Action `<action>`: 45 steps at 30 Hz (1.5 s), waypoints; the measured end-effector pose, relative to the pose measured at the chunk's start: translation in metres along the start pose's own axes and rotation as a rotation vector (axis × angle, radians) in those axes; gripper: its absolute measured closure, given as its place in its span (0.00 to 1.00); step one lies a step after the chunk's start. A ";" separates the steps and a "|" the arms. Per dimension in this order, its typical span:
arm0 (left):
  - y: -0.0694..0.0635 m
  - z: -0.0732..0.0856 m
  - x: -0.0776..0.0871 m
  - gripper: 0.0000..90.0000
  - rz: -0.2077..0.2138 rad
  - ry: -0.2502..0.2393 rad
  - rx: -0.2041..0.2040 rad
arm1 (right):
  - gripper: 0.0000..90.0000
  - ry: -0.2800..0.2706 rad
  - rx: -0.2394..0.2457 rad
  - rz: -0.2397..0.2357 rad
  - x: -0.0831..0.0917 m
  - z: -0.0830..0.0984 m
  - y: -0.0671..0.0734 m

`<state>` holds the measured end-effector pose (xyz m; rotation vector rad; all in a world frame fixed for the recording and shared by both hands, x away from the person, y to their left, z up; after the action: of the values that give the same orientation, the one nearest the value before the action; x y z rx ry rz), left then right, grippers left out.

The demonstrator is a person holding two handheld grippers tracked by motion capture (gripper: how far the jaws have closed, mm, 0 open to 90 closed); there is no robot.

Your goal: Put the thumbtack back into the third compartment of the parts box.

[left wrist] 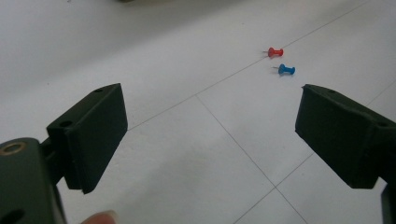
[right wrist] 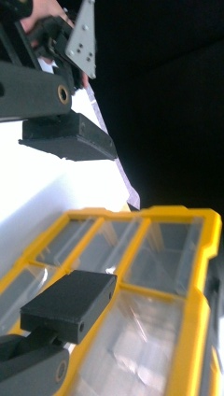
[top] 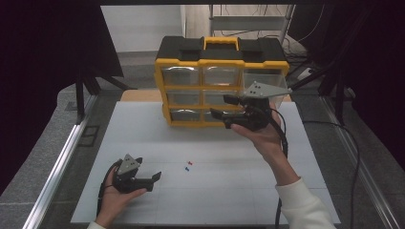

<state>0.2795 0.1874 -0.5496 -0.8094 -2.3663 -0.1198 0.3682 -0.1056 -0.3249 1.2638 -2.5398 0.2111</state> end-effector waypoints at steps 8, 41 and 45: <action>0.000 0.000 0.000 0.11 0.000 0.000 -0.002 | 0.38 0.025 0.005 -0.035 -0.008 0.022 0.011; -0.002 -0.001 0.001 0.11 0.001 -0.002 -0.011 | 0.37 0.200 -0.013 -0.041 -0.063 0.109 0.019; -0.002 -0.001 0.001 0.11 0.002 -0.002 -0.011 | 0.37 0.226 -0.005 -0.033 -0.070 0.117 0.018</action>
<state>0.2780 0.1857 -0.5484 -0.8174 -2.3688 -0.1313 0.3705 -0.0724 -0.4583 1.2045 -2.3252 0.3211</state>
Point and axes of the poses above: each handheld gripper's, and its own axes: x roughly backward along the jaws, z roughly out of its underside, y roughly to its left, the point moved 5 cm from there along -x, roughly forward along the jaws, and after that the axes turned 4 degrees about z, right-handed, at the moved point
